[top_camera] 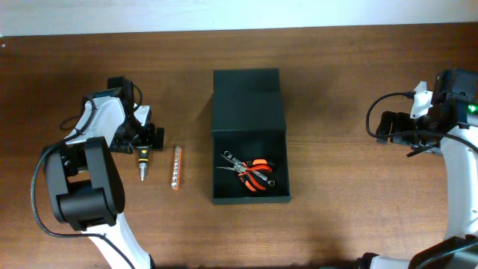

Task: Pack container
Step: 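Lower the left gripper and close it on the screwdriver handle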

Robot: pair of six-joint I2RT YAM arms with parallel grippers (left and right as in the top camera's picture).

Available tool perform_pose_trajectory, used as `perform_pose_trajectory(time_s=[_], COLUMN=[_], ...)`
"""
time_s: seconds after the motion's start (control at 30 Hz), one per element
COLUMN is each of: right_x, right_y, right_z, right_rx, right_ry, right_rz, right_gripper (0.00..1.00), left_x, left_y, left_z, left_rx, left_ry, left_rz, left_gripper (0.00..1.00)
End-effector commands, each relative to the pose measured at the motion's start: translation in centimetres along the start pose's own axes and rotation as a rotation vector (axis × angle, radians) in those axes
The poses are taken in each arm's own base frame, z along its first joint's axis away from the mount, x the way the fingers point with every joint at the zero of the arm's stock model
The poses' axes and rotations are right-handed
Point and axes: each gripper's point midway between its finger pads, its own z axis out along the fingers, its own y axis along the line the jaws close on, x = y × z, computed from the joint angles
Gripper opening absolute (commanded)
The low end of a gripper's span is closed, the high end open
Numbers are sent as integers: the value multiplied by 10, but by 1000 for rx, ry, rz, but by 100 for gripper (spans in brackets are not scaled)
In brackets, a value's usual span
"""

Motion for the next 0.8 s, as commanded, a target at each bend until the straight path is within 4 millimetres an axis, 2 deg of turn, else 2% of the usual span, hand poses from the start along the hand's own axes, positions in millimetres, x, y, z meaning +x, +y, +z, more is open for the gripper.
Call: perform_pose_trajectory(time_s=[0.0, 0.77], right_x=[1, 1], right_y=[0, 0], right_z=[-1, -1], right_rx=[-7, -7], right_ry=[-2, -2], right_rz=[6, 6], right_gripper=[99, 99], left_x=[5, 9], left_y=[1, 0], left_z=[6, 10], left_rx=[11, 13], left_ry=[17, 28], left_rz=[6, 6], left_gripper=[99, 99])
